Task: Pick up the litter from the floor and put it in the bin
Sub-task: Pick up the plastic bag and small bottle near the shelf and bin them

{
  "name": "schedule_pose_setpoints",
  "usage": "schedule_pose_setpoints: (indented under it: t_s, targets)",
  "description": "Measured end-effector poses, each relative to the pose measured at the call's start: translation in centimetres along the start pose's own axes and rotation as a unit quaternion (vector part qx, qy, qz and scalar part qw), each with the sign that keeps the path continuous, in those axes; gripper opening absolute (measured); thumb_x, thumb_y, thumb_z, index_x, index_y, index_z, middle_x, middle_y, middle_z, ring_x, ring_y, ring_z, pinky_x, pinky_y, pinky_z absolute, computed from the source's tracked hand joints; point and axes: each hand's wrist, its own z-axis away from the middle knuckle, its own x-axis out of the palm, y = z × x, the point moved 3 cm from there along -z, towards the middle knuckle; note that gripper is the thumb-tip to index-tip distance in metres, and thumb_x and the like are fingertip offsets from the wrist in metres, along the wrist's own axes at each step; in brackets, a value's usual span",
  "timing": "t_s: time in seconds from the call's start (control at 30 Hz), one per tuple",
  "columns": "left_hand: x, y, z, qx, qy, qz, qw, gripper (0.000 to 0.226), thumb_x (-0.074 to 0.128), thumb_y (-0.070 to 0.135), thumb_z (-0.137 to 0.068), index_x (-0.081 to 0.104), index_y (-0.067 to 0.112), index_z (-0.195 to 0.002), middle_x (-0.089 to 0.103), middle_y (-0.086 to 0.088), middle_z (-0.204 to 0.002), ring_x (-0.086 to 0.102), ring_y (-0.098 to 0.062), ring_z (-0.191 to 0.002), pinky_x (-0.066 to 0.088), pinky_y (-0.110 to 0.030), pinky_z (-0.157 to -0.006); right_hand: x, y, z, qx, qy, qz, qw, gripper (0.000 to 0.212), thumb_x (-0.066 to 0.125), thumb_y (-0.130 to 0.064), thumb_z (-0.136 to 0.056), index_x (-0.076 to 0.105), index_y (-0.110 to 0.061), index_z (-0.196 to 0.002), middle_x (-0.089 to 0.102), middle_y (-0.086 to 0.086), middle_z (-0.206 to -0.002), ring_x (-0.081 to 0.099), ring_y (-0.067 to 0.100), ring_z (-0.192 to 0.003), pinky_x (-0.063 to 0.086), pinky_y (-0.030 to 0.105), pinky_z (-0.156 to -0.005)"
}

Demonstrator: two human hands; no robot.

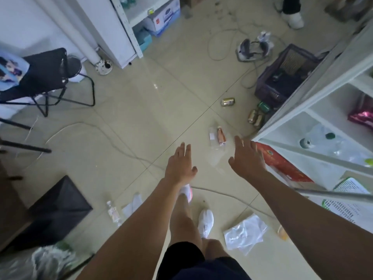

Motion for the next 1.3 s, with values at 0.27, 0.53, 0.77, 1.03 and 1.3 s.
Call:
schedule_pose_setpoints:
  t_s: [0.27,0.53,0.77,1.03,1.3]
  targets:
    - [9.1,-2.0,-24.6,-0.065,-0.069,0.093,0.991,0.079,0.057,0.036,-0.097,0.018,0.01,-0.161,0.02,-0.011,-0.169,0.021,-0.027,-0.156,0.029,-0.042,-0.12,7.8,2.8,-23.2,0.059,-0.055,-0.036,0.996,0.077,0.064,-0.022,-0.089,0.021,-0.019,-0.154,0.039,0.015,-0.148,0.043,0.035,-0.132,0.045,0.047,-0.1]
    - [30.1,-3.1,-47.8,-0.088,-0.143,0.135,0.977,0.077,0.056,0.036,-0.098,0.019,0.011,-0.161,0.024,-0.011,-0.168,0.026,-0.027,-0.154,0.031,-0.045,-0.122,27.7,8.5,-47.0,0.108,-0.094,-0.103,0.984,0.072,0.069,-0.032,-0.092,0.031,-0.017,-0.151,0.049,0.02,-0.139,0.047,0.04,-0.13,0.043,0.047,-0.104]
    - [46.4,-2.6,-64.0,-0.227,-0.094,0.153,0.957,0.047,0.062,0.033,-0.094,0.046,0.008,-0.132,0.056,-0.013,-0.134,0.053,-0.033,-0.126,0.047,-0.043,-0.096,45.9,13.9,-58.9,0.14,-0.111,-0.134,0.975,0.051,0.061,-0.035,-0.099,0.046,-0.012,-0.142,0.052,0.018,-0.135,0.048,0.037,-0.126,0.047,0.046,-0.098]
    - [51.2,-3.2,-68.5,-0.302,-0.038,0.129,0.944,0.05,0.067,0.045,-0.093,0.056,0.01,-0.127,0.05,-0.012,-0.133,0.05,-0.031,-0.126,0.047,-0.042,-0.1,52.9,14.7,-61.0,0.165,-0.119,-0.191,0.96,0.061,0.074,-0.044,-0.088,0.05,-0.015,-0.136,0.055,0.012,-0.13,0.054,0.034,-0.122,0.051,0.044,-0.096]
    - [50.0,-3.0,-67.3,-0.239,-0.024,0.281,0.929,0.015,0.051,0.02,-0.1,0.055,0.008,-0.11,0.07,-0.017,-0.111,0.067,-0.039,-0.103,0.051,-0.039,-0.083,51.4,14.9,-61.1,0.203,-0.12,-0.227,0.945,0.062,0.077,-0.038,-0.085,0.049,-0.01,-0.134,0.058,0.014,-0.13,0.06,0.038,-0.118,0.052,0.046,-0.098]
